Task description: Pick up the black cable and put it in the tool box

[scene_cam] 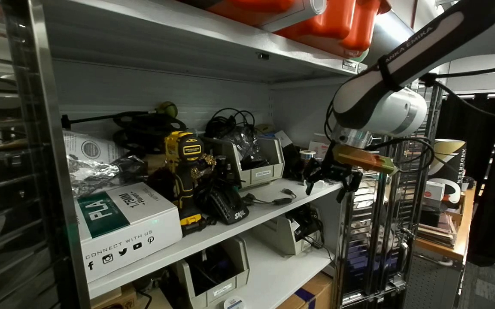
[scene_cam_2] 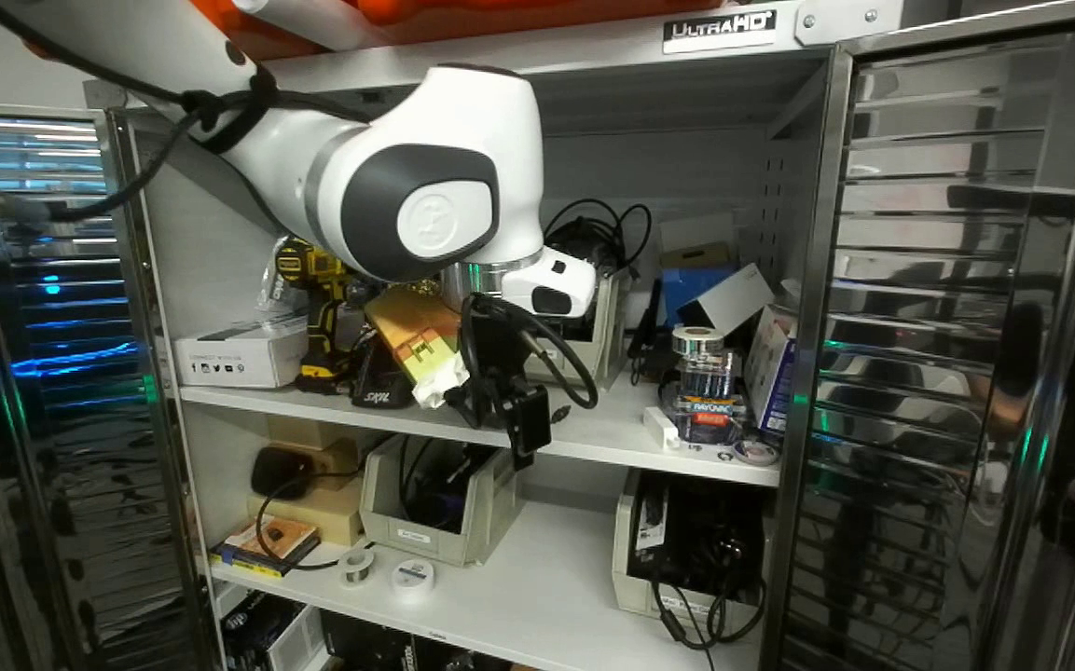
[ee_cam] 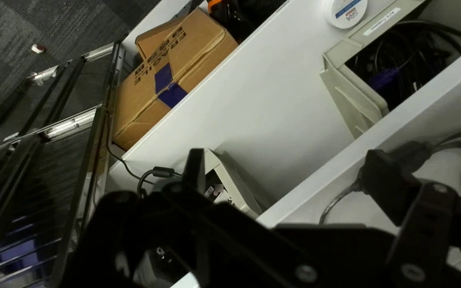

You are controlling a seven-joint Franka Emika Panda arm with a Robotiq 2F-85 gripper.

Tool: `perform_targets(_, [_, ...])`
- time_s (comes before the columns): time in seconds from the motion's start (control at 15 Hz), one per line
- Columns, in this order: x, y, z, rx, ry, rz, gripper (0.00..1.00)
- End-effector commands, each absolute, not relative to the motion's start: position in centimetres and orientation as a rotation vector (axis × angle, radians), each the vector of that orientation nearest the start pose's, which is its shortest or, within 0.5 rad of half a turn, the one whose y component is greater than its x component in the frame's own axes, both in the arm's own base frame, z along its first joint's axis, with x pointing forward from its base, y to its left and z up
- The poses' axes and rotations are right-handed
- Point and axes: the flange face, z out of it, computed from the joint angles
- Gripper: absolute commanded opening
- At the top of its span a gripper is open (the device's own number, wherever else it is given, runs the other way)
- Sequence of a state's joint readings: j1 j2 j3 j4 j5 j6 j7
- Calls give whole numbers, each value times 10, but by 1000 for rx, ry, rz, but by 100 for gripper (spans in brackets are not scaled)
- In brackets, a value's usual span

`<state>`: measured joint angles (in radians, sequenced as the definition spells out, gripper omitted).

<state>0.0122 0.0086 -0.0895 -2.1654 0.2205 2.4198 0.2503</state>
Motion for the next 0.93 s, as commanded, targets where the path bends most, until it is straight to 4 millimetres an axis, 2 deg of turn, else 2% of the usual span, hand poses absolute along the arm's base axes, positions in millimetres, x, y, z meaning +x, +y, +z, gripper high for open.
perform_targets(0.0, [596, -31, 412, -2782, 836, -321, 100])
perform_targets(0.2, [618, -22, 412, -2727, 959, -334, 100])
perform_targets(0.4, [634, -13, 424, -2688, 1046, -334, 100])
perform_targets(0.6, [644, -6, 433, -2665, 1096, -297, 100])
perform_targets(0.87, [649, 0, 434, -2669, 1136, -194, 100])
